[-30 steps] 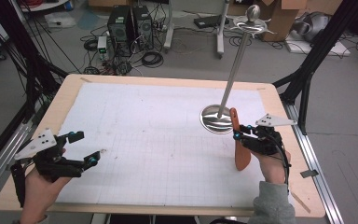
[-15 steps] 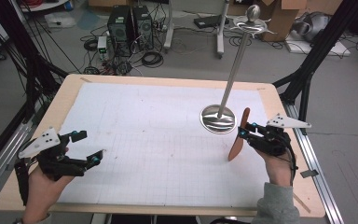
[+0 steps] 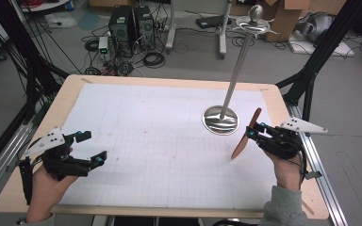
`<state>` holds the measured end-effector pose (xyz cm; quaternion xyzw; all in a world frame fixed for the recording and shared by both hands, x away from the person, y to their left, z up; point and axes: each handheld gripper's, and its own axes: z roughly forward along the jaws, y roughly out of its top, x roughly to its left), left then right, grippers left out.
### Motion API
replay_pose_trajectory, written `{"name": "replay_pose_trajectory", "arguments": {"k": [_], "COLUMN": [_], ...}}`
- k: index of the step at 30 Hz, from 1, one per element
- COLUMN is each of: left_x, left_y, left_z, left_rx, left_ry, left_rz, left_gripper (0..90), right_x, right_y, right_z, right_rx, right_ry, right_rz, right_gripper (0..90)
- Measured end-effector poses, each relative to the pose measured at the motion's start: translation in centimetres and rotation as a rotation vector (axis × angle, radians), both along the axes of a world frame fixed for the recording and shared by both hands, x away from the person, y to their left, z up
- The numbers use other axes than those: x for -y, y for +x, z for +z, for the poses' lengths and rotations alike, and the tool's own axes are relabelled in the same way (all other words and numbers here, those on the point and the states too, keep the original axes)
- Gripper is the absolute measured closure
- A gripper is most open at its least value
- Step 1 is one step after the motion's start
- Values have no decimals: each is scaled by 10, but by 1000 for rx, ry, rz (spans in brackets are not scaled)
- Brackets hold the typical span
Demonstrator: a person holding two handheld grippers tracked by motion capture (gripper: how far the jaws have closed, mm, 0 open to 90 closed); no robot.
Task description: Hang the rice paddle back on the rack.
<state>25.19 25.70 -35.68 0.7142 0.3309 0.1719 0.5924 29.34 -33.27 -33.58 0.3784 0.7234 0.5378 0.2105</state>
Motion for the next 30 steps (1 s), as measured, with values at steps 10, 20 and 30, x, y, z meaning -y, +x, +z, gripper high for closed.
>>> {"name": "replay_pose_trajectory", "arguments": {"k": [10,20,30], "left_x": [-3,-4,0], "left_y": [4,3,3], "left_z": [-5,-4,-4], "left_rx": [-17,-25,-23], "left_ry": [10,-12,-4], "left_rz": [8,-7,-16], "left_gripper": [22,22,22], "right_x": [15,14,25], "right_y": [5,16,28], "right_z": [8,15,38], "right_rx": [6,2,16], "right_ry": [45,6,22], "right_rz": [30,83,109], "right_gripper": [649,649,649]}}
